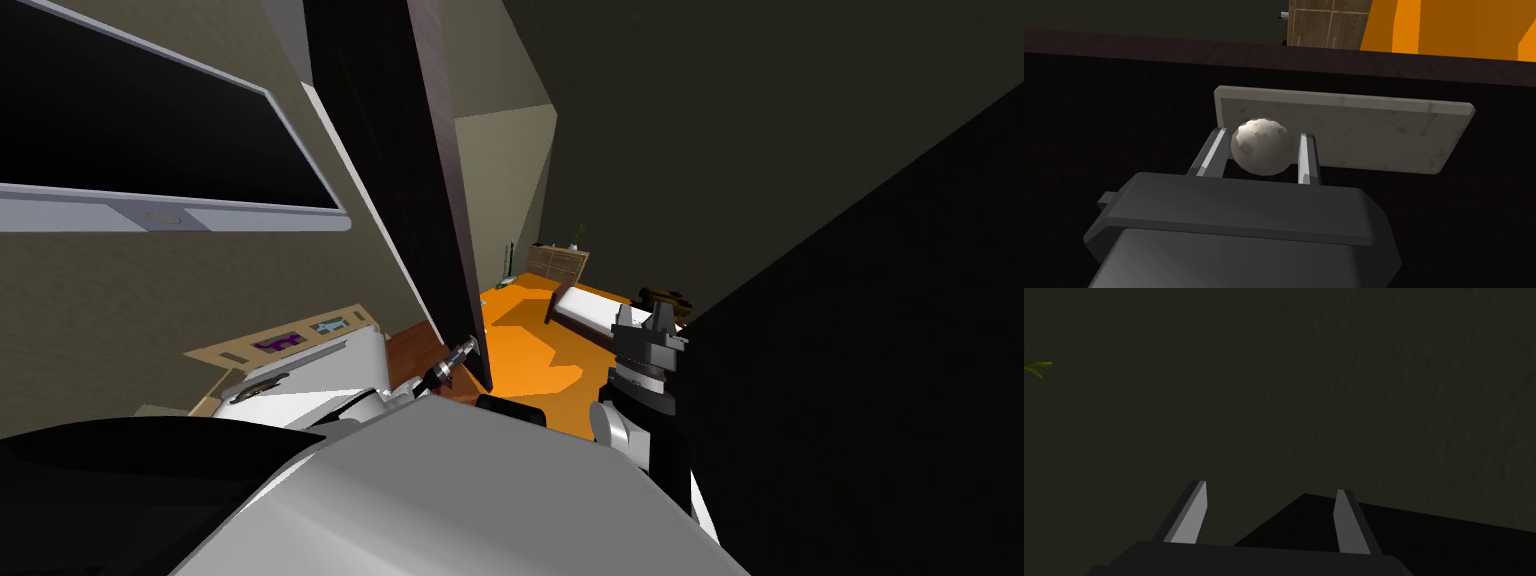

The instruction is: Push the door open

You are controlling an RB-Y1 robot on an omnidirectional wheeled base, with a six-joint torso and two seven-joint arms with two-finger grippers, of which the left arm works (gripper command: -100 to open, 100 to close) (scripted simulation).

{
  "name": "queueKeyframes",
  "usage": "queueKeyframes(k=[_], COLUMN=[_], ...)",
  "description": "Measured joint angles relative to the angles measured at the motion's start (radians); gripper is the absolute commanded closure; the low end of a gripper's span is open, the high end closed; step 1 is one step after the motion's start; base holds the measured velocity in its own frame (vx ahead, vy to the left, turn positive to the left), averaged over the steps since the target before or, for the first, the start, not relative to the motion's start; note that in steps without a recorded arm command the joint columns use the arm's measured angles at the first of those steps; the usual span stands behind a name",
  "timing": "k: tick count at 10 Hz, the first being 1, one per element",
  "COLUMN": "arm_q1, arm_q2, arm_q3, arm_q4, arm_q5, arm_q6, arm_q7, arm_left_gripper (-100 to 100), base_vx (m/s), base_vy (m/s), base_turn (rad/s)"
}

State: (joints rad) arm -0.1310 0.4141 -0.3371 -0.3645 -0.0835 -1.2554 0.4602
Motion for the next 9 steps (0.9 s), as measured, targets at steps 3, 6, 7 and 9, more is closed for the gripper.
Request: queueKeyframes(k=[3, 6, 7, 9], arm_q1=[0.015, 0.021, -0.024, -0.059], arm_q2=[-0.008, -0.027, -0.043, -0.051], arm_q3=[0.032, 0.069, 0.077, 0.083], arm_q4=[-0.073, -0.104, -0.027, 0.040], arm_q5=[0.018, 0.038, 0.043, 0.046], arm_q6=[0.070, 0.115, 0.096, 0.063], arm_q7=[-0.020, -0.054, -0.063, -0.066], arm_left_gripper=[100, 100, 100, 100], base_vx=[0.146, 0.121, 0.036, 0.002], base_vy=[-0.083, -0.058, -0.021, 0.003], base_turn=[0.009, 0.011, -0.030, -0.005])
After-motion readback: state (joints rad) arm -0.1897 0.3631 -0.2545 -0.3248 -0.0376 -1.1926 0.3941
